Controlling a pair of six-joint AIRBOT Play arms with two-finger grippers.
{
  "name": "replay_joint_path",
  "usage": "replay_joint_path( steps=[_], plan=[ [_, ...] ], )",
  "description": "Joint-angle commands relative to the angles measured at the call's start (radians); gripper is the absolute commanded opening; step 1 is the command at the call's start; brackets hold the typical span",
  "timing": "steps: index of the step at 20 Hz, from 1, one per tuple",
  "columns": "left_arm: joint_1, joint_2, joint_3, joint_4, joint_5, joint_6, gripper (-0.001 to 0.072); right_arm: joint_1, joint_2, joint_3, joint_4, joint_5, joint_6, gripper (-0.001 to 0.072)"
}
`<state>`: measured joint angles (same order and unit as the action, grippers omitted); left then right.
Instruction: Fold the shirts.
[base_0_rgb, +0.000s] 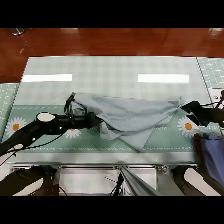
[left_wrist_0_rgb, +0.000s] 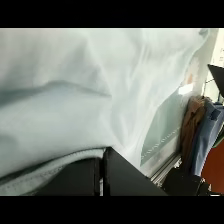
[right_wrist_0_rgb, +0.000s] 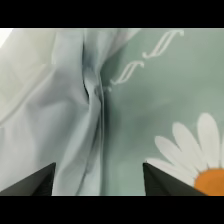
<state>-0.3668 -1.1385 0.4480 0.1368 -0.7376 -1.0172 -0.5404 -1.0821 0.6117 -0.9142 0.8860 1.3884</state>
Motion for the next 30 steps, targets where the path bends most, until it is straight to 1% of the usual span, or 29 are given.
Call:
replay_joint_path(
  steps=[1,3,6,7,9,10,11,12,14,16,18,20,22,24,26,28,30],
  plan=[
    [-0.001,-0.001,0.019,-0.002,-0.018,0.011,0.0021,0.060,-0.146,0.097,0.019,0.000,0.001,0.0618],
    [-0.001,-0.001,0.019,-0.003,-0.033,0.011,0.0021,0.111,-0.243,0.173,0.020,-0.005,0.011,0.0618],
    [-0.001,-0.001,0.019,-0.002,-0.033,0.011,0.0021,0.166,-0.364,0.276,0.019,-0.004,0.066,0.0617],
    [-0.001,-0.001,0.019,-0.003,-0.033,0.011,0.0021,0.183,-0.392,0.296,0.019,-0.003,0.078,0.0594],
    [-0.001,-0.001,0.019,-0.003,-0.033,0.011,0.0021,0.215,-0.435,0.330,0.018,0.007,0.078,0.0379],
    [-0.001,-0.001,0.020,-0.003,-0.033,0.011,0.0021,0.229,-0.449,0.347,0.019,0.019,0.065,0.0105],
    [0.006,0.000,0.026,-0.002,-0.033,0.014,0.0021,0.239,-0.449,0.368,0.023,0.034,0.044,0.0029],
    [0.031,0.005,0.047,-0.003,-0.043,0.025,0.0021,0.248,-0.442,0.409,0.027,0.071,0.021,0.0028],
    [0.143,0.024,0.165,-0.003,-0.132,0.060,0.0021,0.257,-0.401,0.565,0.022,0.166,0.013,0.0028],
    [0.285,0.048,0.375,-0.009,-0.215,0.051,0.0021,0.257,-0.343,0.788,0.023,0.209,0.043,0.0027],
    [0.407,0.068,0.635,-0.018,-0.253,-0.002,0.0021,0.257,-0.292,1.058,0.022,0.235,0.071,0.0027],
    [0.501,0.076,0.907,-0.018,-0.298,-0.047,0.0021,0.256,-0.244,1.311,0.022,0.284,0.078,0.0027],
    [0.575,0.079,1.165,-0.017,-0.358,-0.091,0.0021,0.257,-0.164,1.471,0.021,0.331,0.078,0.0027],
    [0.634,0.093,1.363,-0.001,-0.414,-0.136,0.0021,0.256,-0.027,1.485,-0.002,0.333,0.072,0.0027],
    [0.684,0.123,1.500,0.005,-0.443,-0.196,0.0021,0.256,0.103,1.485,-0.106,0.333,0.050,0.0027],
    [0.738,0.167,1.596,0.006,-0.463,-0.211,0.0021,0.256,0.212,1.485,-0.171,0.335,0.050,0.0027],
    [0.812,0.234,1.631,0.034,-0.484,-0.211,0.0021,0.256,0.303,1.485,-0.211,0.357,0.049,0.0028]
  ],
)
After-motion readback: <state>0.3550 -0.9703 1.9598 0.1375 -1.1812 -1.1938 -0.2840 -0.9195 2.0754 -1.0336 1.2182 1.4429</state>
